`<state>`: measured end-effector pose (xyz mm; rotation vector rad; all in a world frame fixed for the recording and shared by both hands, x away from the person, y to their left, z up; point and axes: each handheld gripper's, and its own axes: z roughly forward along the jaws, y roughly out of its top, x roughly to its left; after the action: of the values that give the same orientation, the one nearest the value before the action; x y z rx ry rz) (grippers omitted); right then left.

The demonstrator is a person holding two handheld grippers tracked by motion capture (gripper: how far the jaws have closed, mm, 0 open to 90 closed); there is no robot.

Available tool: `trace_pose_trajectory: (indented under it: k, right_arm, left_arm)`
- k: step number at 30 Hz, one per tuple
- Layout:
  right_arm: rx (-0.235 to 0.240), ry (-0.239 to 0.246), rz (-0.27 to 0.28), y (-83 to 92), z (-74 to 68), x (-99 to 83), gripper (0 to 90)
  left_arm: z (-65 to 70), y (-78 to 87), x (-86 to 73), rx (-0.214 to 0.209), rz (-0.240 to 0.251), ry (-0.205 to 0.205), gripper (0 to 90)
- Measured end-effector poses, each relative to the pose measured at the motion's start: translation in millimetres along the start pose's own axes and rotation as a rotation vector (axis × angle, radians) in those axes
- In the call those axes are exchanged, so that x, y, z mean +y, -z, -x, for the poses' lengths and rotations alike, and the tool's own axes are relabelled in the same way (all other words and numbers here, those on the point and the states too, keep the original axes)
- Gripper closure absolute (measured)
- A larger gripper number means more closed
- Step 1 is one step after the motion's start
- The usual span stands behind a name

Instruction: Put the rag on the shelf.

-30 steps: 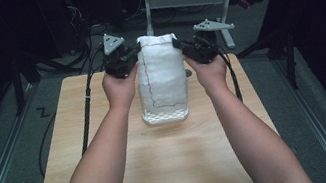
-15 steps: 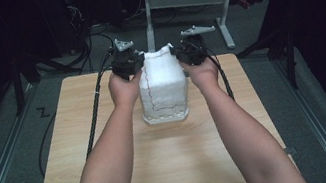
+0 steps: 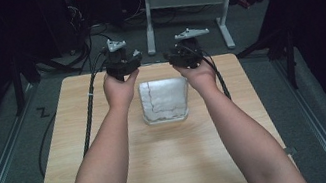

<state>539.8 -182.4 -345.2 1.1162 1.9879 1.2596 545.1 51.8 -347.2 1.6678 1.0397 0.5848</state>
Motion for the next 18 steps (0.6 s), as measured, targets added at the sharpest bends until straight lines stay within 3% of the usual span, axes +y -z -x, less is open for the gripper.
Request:
trace_pose_trajectory:
  k: [8, 12, 14, 18]
  right_arm:
    - [0.019, 0.014, -0.005, 4.6, -10.1, -1.0, 54.3]
    - [0.009, 0.037, -0.001, 11.2, -15.7, -5.6, 51.5]
    - [0.011, 0.033, 0.000, 14.5, -17.2, -7.7, 51.2]
    - [-0.022, 0.045, 0.008, 22.7, -20.9, -10.6, 51.9]
  left_arm:
    - [5.3, 12.8, -1.0, -0.025, 0.026, -0.001, 60.6]
    - [9.5, 21.5, -3.8, -0.021, 0.025, -0.027, 60.2]
    - [9.9, 24.5, -4.7, -0.014, 0.016, -0.016, 59.7]
    - [13.3, 30.7, -7.9, -0.013, 0.014, -0.038, 58.8]
